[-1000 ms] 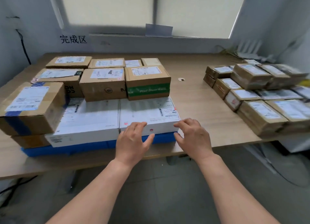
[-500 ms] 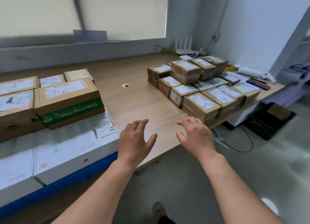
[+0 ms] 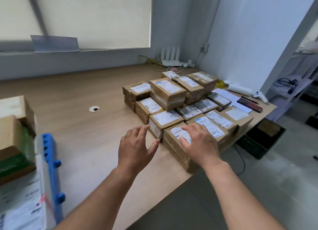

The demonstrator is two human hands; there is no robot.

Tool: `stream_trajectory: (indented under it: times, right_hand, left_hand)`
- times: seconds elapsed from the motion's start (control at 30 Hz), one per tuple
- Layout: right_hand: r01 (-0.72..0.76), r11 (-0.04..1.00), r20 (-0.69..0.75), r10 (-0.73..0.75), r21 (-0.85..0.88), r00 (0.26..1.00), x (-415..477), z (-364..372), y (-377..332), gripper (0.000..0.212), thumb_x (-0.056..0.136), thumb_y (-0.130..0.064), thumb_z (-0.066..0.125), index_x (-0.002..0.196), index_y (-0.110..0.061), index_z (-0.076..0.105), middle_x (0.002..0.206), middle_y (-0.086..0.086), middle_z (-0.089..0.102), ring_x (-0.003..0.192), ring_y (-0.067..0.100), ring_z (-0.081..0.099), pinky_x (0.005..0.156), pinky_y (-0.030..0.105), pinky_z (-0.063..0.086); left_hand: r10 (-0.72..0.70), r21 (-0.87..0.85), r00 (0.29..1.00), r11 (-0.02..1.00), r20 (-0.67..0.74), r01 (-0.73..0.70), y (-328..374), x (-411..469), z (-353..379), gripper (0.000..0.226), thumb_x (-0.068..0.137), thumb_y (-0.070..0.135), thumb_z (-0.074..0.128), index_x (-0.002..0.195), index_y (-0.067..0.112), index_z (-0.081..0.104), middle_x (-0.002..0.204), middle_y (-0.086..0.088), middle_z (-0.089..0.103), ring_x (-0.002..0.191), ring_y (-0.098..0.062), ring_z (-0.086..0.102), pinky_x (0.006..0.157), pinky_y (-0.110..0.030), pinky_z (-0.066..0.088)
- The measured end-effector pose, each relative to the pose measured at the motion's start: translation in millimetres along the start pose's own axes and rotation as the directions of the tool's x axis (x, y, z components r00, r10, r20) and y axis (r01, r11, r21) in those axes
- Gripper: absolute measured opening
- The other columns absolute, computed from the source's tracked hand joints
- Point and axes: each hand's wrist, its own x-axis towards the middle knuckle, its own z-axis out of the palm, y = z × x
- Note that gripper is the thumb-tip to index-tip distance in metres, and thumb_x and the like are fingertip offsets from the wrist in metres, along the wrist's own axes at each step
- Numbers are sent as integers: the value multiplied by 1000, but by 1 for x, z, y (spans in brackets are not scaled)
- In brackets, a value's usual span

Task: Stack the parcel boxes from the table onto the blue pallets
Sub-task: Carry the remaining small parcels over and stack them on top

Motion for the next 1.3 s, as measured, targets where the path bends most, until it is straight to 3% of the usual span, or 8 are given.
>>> stream_trajectory:
  times: [0.33, 0.57, 0.93, 1.13, 1.3]
  right_hand:
    - [0, 999, 24, -1, 33, 1000, 85, 25, 68, 39, 95, -31, 51, 133, -23, 51, 129, -1, 54, 115, 14, 49, 86, 26, 43]
    - [21, 996, 55, -25, 87, 998, 147, 43, 108, 42, 93, -32, 54, 134, -22, 50, 130, 1, 54, 118, 18, 49, 85, 32, 44]
    - [108, 963, 129, -143, 245, 981, 266, 64, 155, 50, 93, -32, 54, 140, -17, 43, 133, 6, 50, 122, 24, 46, 95, 36, 41]
    - [107, 928, 221, -194, 356, 956, 311, 84, 154, 61, 98, -38, 46, 149, -11, 26, 143, 10, 41, 131, 24, 39, 105, 37, 35]
    - [-99, 831, 383, -143, 547, 913, 327, 103, 150, 63, 102, -39, 38, 153, -9, 15, 154, 11, 29, 141, 26, 27, 112, 39, 25]
  left_hand:
    - [-46, 16, 997, 999, 54, 45, 22, 85, 52, 61, 88, 53, 52, 140, 22, 42, 135, -2, 52, 126, -20, 43, 99, -35, 35]
    - [-145, 124, 987, 983, 61, 137, 28, 122, 76, 62, 90, 54, 48, 143, 23, 37, 140, 0, 47, 127, -20, 41, 100, -35, 34]
    - [-321, 301, 945, 909, 67, 287, 46, 203, 117, 66, 90, 58, 43, 145, 22, 32, 143, 1, 43, 129, -19, 39, 99, -32, 35]
    - [-467, 170, 881, 876, 74, 451, 58, 250, 149, 68, 91, 59, 43, 146, 21, 29, 147, 1, 39, 133, -17, 36, 100, -36, 38]
    - [-610, -43, 784, 785, 118, 617, 63, 267, 169, 68, 91, 55, 47, 146, 19, 29, 143, -2, 44, 127, -21, 46, 97, -40, 44]
